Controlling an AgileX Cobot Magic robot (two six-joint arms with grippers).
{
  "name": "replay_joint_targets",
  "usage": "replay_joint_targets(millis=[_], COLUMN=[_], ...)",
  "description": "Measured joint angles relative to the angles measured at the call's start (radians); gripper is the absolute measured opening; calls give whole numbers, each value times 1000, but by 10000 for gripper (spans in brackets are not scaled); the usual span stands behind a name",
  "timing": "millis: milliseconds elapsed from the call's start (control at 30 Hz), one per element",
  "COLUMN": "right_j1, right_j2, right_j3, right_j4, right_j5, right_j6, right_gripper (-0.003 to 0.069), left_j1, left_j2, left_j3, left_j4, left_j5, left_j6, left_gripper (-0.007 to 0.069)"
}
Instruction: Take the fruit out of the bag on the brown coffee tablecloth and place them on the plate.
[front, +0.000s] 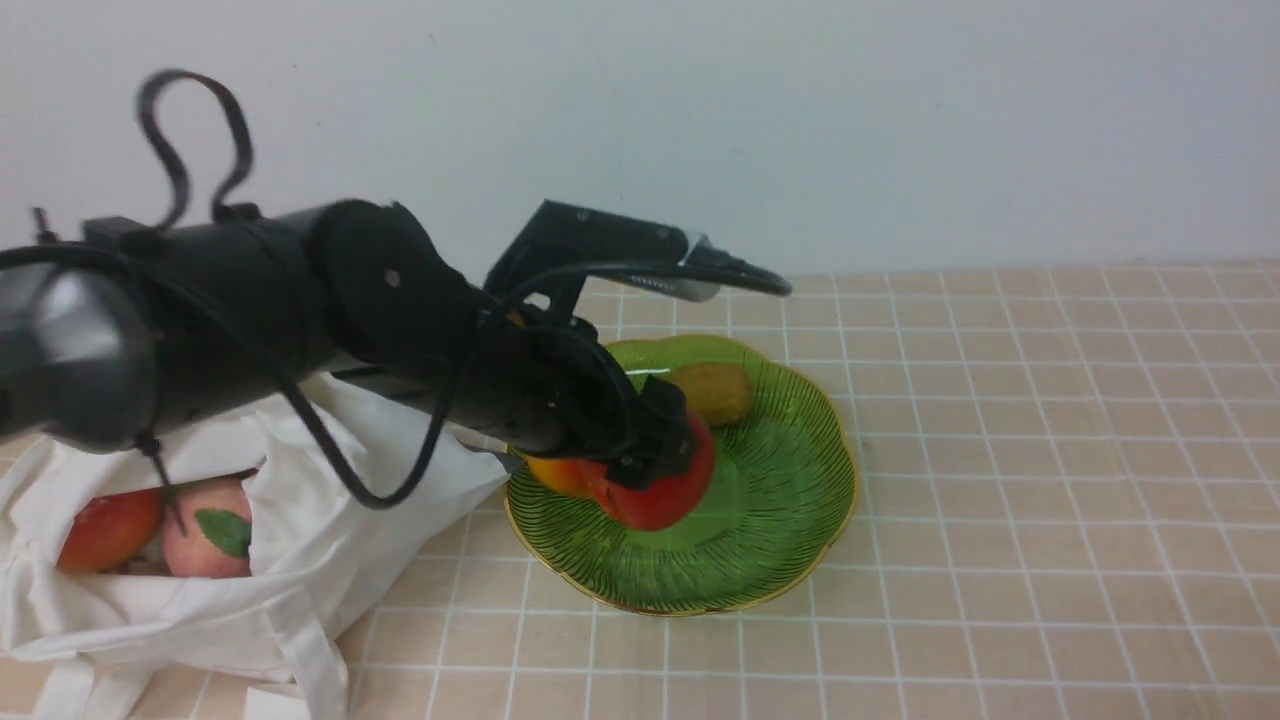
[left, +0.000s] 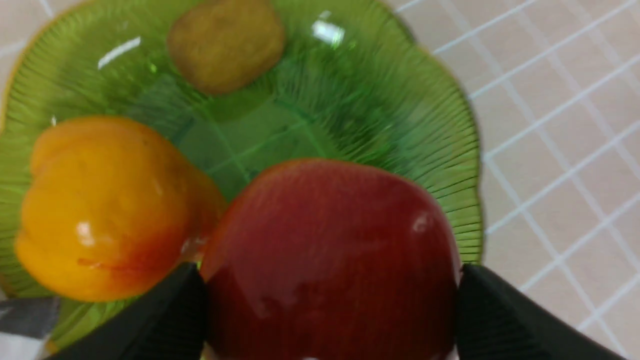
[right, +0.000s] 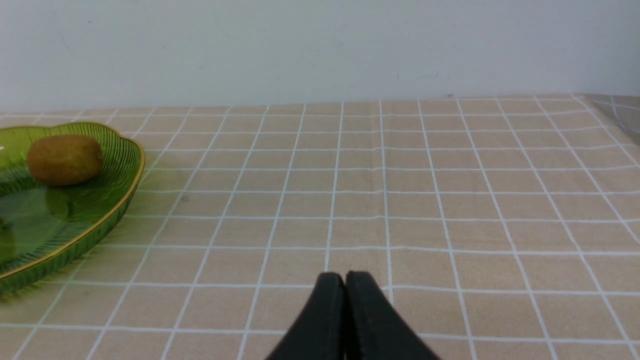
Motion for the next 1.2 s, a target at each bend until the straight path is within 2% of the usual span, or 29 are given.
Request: replay_joint_targets(millis=[200, 300, 400, 533, 633, 667, 767, 867, 933, 1033, 1200], right_j1=[0, 0, 0, 0, 0, 0, 0, 0, 0, 0, 0], right_j2=[0, 0, 0, 0, 0, 0, 0, 0, 0, 0, 0], right_j3=[0, 0, 0, 0, 0, 0, 0, 0, 0, 0, 0], right_j4=[0, 0, 0, 0, 0, 0, 0, 0, 0, 0, 0], right_j5=[0, 0, 0, 0, 0, 0, 0, 0, 0, 0, 0], right_j6=[0, 0, 0, 0, 0, 0, 0, 0, 0, 0, 0], right_gripper=[-14, -14, -14, -14, -14, -14, -14, -14, -14, -14, -14], left_j1=[0, 0, 0, 0, 0, 0, 0, 0, 0, 0, 0], left_j2=[73, 74, 74, 74, 62, 48, -14, -169, -272, -425, -685], left_j3=[0, -1, -6, -36, -94, -118, -179, -216, -218, -218, -217], left_j4=[-27, -48, -51, -46, -2, 28, 135, 271, 333, 392, 421], left_j5=[-8, -9, -6, 50, 157, 204, 316, 433, 463, 479, 495], left_j6=[-1, -1, -1, -1, -6, -19, -103, -227, -257, -285, -316], left_gripper=[578, 645, 678, 682, 668, 641, 494, 177, 64, 8, -8])
